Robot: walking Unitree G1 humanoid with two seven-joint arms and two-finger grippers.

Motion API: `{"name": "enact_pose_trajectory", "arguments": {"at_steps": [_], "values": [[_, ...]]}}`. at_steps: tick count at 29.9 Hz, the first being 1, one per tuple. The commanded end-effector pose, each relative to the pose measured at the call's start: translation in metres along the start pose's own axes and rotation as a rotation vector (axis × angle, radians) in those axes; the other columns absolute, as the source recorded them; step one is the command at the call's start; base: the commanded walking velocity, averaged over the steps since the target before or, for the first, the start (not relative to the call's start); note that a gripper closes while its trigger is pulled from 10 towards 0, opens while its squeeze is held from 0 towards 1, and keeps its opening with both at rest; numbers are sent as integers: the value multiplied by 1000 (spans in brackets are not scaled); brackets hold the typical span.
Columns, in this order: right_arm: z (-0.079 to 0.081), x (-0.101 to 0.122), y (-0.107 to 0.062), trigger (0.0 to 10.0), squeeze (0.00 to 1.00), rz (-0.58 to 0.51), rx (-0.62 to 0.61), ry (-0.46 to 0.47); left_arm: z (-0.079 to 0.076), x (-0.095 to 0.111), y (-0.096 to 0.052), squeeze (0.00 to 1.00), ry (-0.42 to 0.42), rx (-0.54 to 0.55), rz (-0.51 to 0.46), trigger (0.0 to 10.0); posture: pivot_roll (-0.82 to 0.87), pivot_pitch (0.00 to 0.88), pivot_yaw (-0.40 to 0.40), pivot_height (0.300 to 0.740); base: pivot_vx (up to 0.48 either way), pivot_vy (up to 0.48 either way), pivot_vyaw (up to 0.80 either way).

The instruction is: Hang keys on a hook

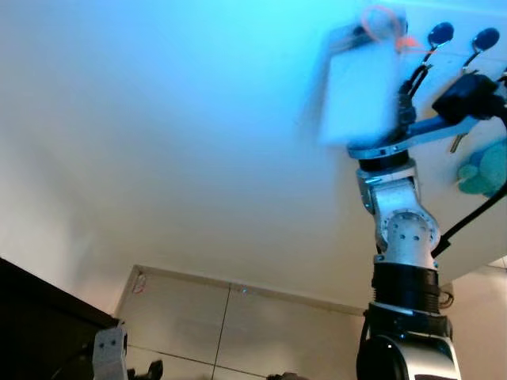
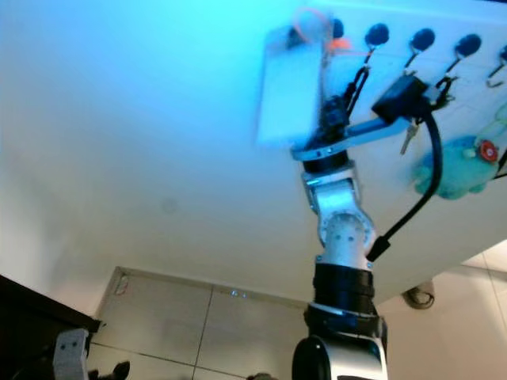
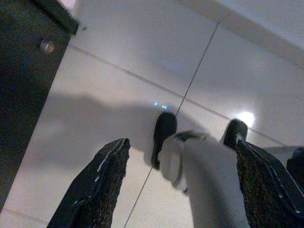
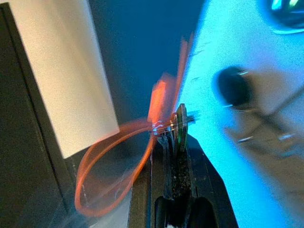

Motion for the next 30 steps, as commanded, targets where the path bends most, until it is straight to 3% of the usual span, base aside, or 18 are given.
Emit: {"name": "enact_pose_trajectory", "arguments": {"at_steps": [1, 12, 16, 20, 30], "values": [[0, -8, -6, 0, 0, 4, -13, 31, 2, -10, -3, 0, -9, 7, 31, 10000, -19, 104, 67, 740, 0, 0, 0], [0, -12, -16, 0, 0, -2, -45, 33, 2, -12, -4, 0, -2, 0, 38, 10000, -21, 107, 72, 740, 0, 0, 0], [-12, -5, -18, 0, 0, -27, -164, -23, 2, -13, -4, 0, 2, -10, 43, 10000, -28, 111, 75, 740, 0, 0, 0], [-6, -15, -18, 0, 0, 36, -128, -26, 1, -13, -4, 0, 4, -14, 41, 10000, -30, 112, 74, 740, 0, 0, 0], [-3, -22, -21, 0, 0, 67, -126, -2, -1, -13, -4, 0, 19, -27, 31, 10000, -32, 115, 73, 740, 0, 0, 0]]}}
Point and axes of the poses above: a point about 5 cm out from each wrist's last joint towards the gripper, its own y axis pointing out of the wrist towards the gripper, its own x axis along the axis of the wrist's last joint, z = x × y, the point moved 1 cm from there along y, pointing out of the wrist towards the gripper, and after that the axes turned 8 degrees about y, right-handed, at the moved point
